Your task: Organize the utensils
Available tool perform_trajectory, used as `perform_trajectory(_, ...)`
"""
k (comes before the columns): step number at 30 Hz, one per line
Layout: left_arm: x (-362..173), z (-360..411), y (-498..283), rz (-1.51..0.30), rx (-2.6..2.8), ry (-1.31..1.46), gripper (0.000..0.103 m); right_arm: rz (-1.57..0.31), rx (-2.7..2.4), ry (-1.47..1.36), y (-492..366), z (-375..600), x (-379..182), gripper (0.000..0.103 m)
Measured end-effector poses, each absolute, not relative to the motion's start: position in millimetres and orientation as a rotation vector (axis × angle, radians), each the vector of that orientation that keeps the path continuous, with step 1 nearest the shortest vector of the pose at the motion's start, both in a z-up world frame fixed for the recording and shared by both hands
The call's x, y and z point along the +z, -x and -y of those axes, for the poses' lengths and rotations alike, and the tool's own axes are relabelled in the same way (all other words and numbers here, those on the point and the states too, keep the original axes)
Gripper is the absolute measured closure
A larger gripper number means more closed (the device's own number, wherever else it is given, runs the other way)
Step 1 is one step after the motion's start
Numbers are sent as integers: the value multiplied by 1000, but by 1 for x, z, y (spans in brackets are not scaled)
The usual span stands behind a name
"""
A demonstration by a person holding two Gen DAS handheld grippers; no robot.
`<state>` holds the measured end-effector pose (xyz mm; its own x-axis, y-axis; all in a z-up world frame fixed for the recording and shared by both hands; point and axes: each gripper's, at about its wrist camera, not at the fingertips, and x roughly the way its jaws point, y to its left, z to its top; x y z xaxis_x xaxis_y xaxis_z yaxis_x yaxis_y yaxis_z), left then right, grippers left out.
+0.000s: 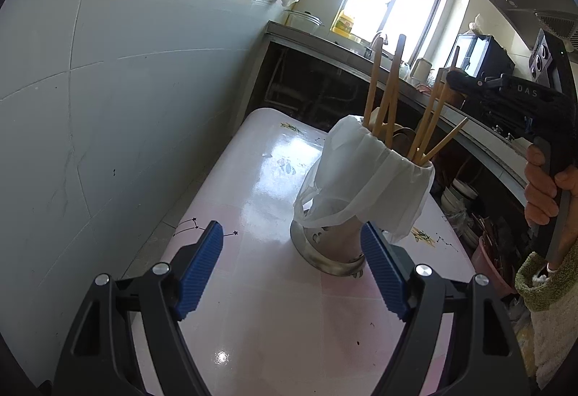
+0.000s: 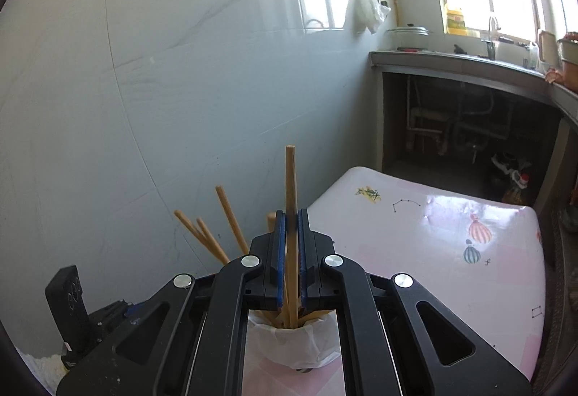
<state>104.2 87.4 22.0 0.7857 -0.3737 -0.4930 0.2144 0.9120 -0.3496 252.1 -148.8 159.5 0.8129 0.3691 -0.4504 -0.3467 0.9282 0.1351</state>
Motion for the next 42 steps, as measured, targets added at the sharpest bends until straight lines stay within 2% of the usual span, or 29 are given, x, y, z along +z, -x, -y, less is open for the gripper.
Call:
perform_trajectory(6,26,-83,-97,-575,-323,265,25,-560,384,83,-254,113,133,98)
perform_trajectory(12,31,-77,-85,-573,-314,236,23,-598,384,51,-253,112,132,97)
perform_trajectory(14,33,-75,-80,-568,-310,221,21,-581,389,30,-248,117,138,92)
perform_trajectory(16,36,-72,-76,-567,-309,211,19,-553,391,-2,-233,126,144,79)
perform_trajectory(18,39,-67,-71,-569,-309,200,16,-530,392,-46,-213,136,148,73)
perform_trajectory(20,42,-62,-66,-572,-310,189,13,-517,387,-102,-192,149,147,62)
perform_trajectory(22,45,-55,-60,-574,-310,175,10,-513,359,-149,-171,164,141,46)
perform_trajectory(23,46,-51,-57,-577,-308,166,7,-516,342,-170,-160,171,136,44)
perform_trajectory(25,47,-45,-50,-584,-302,146,6,-536,292,-209,-141,183,121,29)
perform_trajectory(30,41,-27,-37,-635,-282,81,6,-664,146,-247,-106,197,69,20)
perform_trajectory(33,39,-18,-32,-656,-269,45,6,-728,64,-210,-92,198,43,20)
perform_trajectory(40,41,0,-24,-666,-203,-42,6,-673,-65,-127,-63,193,34,8)
perform_trajectory(42,43,2,-22,-670,-189,-61,6,-648,-89,-118,-62,193,35,8)
